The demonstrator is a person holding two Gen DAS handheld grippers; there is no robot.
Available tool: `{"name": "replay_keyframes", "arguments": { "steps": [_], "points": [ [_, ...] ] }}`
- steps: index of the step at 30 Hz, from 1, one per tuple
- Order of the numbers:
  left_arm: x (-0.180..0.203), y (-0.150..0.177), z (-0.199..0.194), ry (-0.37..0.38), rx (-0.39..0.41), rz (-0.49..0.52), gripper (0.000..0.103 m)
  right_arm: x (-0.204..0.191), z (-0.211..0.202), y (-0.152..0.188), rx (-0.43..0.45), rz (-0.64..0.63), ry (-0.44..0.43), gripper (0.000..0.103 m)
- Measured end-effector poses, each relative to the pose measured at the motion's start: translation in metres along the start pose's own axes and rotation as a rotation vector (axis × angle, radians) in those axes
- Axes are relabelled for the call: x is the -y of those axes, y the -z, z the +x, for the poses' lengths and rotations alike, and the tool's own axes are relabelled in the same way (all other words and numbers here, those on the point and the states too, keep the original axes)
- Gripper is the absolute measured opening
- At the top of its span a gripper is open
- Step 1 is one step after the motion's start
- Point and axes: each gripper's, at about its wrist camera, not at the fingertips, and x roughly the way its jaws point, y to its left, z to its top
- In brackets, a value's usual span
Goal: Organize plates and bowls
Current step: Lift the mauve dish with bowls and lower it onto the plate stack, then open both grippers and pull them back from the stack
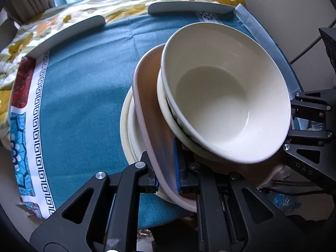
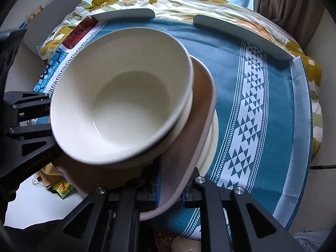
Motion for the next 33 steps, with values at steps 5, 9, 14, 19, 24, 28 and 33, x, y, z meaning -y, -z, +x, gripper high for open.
{"name": "replay_keyframes", "arguments": {
  "steps": [5,9,14,19,24,28,33],
  "points": [
    [0.008,0.002,0.003,-0.051,-0.018,0.045,0.019,0.001,0.001,0.001,-0.001,0.006,-0.013,0.013],
    [0.009,-0.001,-0.003,-0.075,-0.035,0.071,0.019,0.004,-0.003,0.0,-0.005,0.026,-0.022,0.014],
    [0.007,-0.004,-0.014,-0.092,-0.042,0.094,0.024,0.005,-0.01,-0.001,-0.008,0.046,-0.017,0.015],
    [0.002,-0.005,-0.033,-0.099,-0.025,0.084,0.042,0.012,-0.029,0.001,0.011,0.081,-0.008,0.015],
    [-0.002,0.006,-0.061,-0.096,0.004,0.056,0.043,0.018,-0.056,0.012,0.052,0.13,-0.042,0.015],
    [-0.003,0.016,-0.1,-0.084,0.081,0.0,0.043,0.013,-0.092,0.02,0.146,0.125,-0.04,0.015],
    [0.002,0.028,-0.178,-0.085,0.29,-0.055,0.043,-0.004,-0.16,0.024,0.328,0.12,-0.018,0.015]
  ]
}}
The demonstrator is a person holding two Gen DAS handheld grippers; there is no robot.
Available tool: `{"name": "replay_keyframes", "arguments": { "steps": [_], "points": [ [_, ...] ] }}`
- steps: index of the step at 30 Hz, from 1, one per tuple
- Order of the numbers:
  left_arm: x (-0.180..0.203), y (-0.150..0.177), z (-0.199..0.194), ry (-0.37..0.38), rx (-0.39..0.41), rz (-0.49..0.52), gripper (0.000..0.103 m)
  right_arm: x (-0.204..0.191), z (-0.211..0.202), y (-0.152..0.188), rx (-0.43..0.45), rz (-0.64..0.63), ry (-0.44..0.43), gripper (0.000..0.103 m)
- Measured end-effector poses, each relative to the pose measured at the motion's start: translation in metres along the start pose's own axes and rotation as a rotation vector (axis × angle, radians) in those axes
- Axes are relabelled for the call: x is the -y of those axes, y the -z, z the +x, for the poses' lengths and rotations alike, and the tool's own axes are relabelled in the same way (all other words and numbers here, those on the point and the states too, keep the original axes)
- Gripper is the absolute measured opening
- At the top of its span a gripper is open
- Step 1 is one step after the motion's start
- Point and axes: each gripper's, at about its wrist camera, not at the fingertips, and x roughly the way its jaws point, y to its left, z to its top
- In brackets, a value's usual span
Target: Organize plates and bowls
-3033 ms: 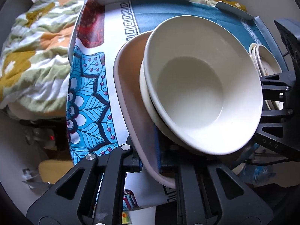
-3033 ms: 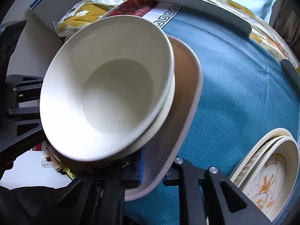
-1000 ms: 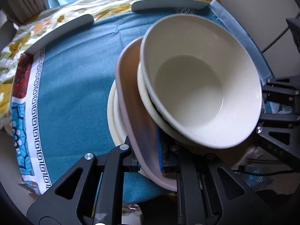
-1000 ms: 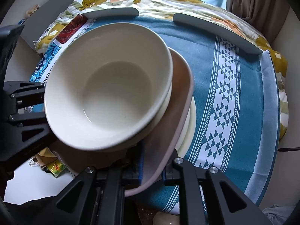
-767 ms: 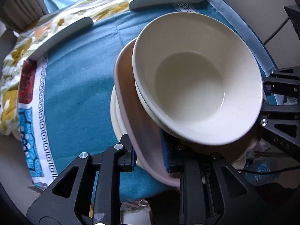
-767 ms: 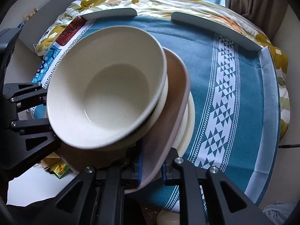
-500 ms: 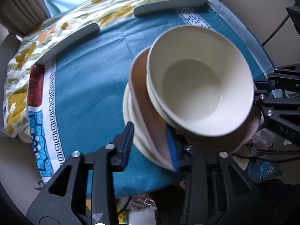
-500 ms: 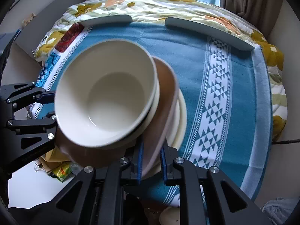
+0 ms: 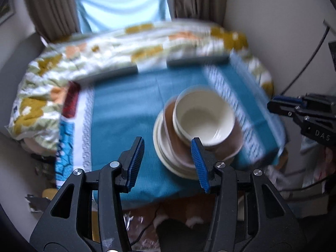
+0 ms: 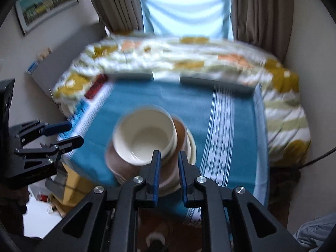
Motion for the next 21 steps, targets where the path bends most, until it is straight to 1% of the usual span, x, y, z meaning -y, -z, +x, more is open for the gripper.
{"name": "replay_keyframes", "arguments": {
  "steps": [3,4,5,6,7,8,9,10,11,12,15,16,17,21],
  "points": [
    [-0.002,-0.005,-0.044,-0.006,0.133,-0.021,0.044,-0.015,-0.042,-0.009,0.124,-0.004,0.008,0.015],
    [-0.004,-0.006,-0.064,-0.021,0.198,-0.032,0.046,-0.02,-0.053,-0.011,0.16,-0.005,0.014,0.015],
    [-0.005,-0.007,-0.074,-0.029,0.232,-0.04,0.054,-0.027,-0.068,-0.012,0.21,-0.003,0.025,0.018],
    [-0.008,-0.007,-0.087,-0.036,0.273,-0.052,0.069,-0.032,-0.077,-0.013,0.24,-0.001,0.034,0.023],
    [-0.012,-0.005,-0.102,-0.041,0.324,-0.071,0.077,-0.036,-0.086,-0.013,0.265,0.002,0.042,0.042],
    [-0.015,-0.003,-0.114,-0.046,0.365,-0.085,0.092,-0.042,-0.096,-0.014,0.3,0.008,0.047,0.073],
    [-0.018,-0.001,-0.126,-0.051,0.411,-0.096,0.099,-0.045,-0.103,-0.014,0.325,0.013,0.045,0.088],
    [-0.022,0.003,-0.14,-0.053,0.465,-0.1,0.1,-0.048,-0.109,-0.013,0.351,0.02,0.042,0.097],
    [-0.024,0.005,-0.147,-0.059,0.487,-0.098,0.103,-0.052,-0.116,-0.013,0.381,0.029,0.042,0.097],
    [-0.027,0.007,-0.156,-0.08,0.514,-0.092,0.103,-0.056,-0.123,-0.012,0.406,0.038,0.052,0.097],
    [-0.031,0.011,-0.169,-0.135,0.528,-0.083,0.103,-0.065,-0.135,-0.011,0.452,0.077,0.107,0.098],
    [-0.034,0.012,-0.171,-0.147,0.528,-0.083,0.103,-0.071,-0.139,-0.01,0.469,0.081,0.127,0.101],
    [-0.037,0.013,-0.173,-0.151,0.529,-0.089,0.103,-0.075,-0.142,-0.008,0.485,0.079,0.139,0.102],
    [-0.047,0.02,-0.179,-0.14,0.546,-0.102,0.103,-0.092,-0.149,-0.004,0.542,0.055,0.189,0.102]
  ]
}}
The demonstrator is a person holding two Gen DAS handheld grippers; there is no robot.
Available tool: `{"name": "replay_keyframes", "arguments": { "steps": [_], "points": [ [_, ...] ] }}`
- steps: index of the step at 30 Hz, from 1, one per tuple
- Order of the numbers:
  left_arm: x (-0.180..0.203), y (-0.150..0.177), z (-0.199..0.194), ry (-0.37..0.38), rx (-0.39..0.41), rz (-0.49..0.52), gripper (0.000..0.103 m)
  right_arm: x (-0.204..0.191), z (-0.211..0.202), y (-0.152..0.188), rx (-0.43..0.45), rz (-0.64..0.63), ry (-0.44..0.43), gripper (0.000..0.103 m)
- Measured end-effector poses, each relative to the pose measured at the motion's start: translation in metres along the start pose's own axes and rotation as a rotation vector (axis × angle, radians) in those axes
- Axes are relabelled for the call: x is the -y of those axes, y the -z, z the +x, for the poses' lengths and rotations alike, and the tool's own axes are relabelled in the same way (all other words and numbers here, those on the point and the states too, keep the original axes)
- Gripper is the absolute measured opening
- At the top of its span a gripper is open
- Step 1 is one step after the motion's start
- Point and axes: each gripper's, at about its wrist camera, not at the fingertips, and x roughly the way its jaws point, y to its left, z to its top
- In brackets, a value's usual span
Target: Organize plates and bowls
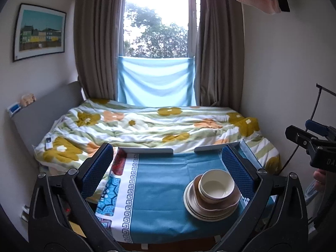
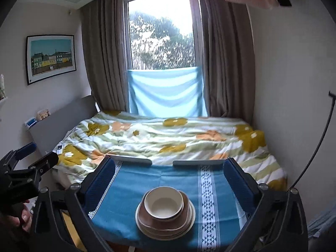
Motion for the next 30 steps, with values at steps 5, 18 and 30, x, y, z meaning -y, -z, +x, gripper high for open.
{"name": "replay_keyframes", "arguments": {
  "steps": [5,18,30],
  "points": [
    [-0.006,0.006,-0.007,-0.018,0.019,0.011,0.103,-0.008,-0.001,0.004,0.003,0.003,0.025,0.102],
    [-0.01,0.005,-0.025,-0.03,0.075,0.024,0.103,-0.013,-0.008,0.009,-0.006,0.007,0.068,0.102],
    [-0.008,0.004,-0.03,-0.036,0.089,0.037,0.103,-0.013,-0.011,0.009,-0.003,0.007,0.074,0.102]
  ]
}}
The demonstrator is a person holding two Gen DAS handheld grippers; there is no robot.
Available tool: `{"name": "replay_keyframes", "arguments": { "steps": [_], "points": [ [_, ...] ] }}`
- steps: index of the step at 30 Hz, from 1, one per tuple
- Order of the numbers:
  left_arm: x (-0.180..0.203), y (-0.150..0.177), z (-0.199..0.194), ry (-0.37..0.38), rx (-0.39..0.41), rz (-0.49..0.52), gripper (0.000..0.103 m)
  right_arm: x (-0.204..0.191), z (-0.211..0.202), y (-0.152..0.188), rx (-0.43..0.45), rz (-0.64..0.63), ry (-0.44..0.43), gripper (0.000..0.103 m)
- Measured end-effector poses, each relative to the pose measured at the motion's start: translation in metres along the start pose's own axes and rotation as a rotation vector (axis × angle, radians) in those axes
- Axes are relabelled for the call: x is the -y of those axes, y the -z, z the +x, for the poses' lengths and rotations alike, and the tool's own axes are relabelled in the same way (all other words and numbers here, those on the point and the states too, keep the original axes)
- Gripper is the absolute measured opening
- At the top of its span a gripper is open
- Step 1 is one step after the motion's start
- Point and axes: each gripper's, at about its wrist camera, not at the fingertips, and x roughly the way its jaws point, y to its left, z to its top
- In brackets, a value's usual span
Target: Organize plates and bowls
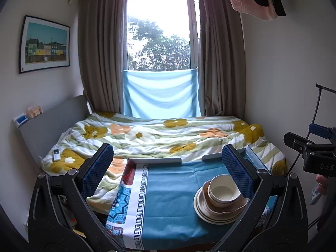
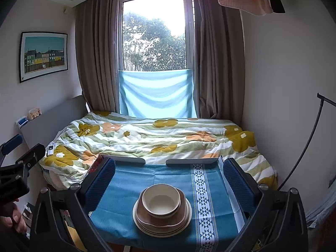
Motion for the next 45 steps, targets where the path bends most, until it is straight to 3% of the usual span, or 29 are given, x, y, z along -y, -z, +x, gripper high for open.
{"name": "replay_keyframes", "arguments": {
  "steps": [45],
  "points": [
    [-0.0019,-0.0034,0.0011,-0.035,0.035,0.018,0.103,-0.0064,-0.001,-0.0034,0.031,0.002,0.031,0.102]
  ]
}}
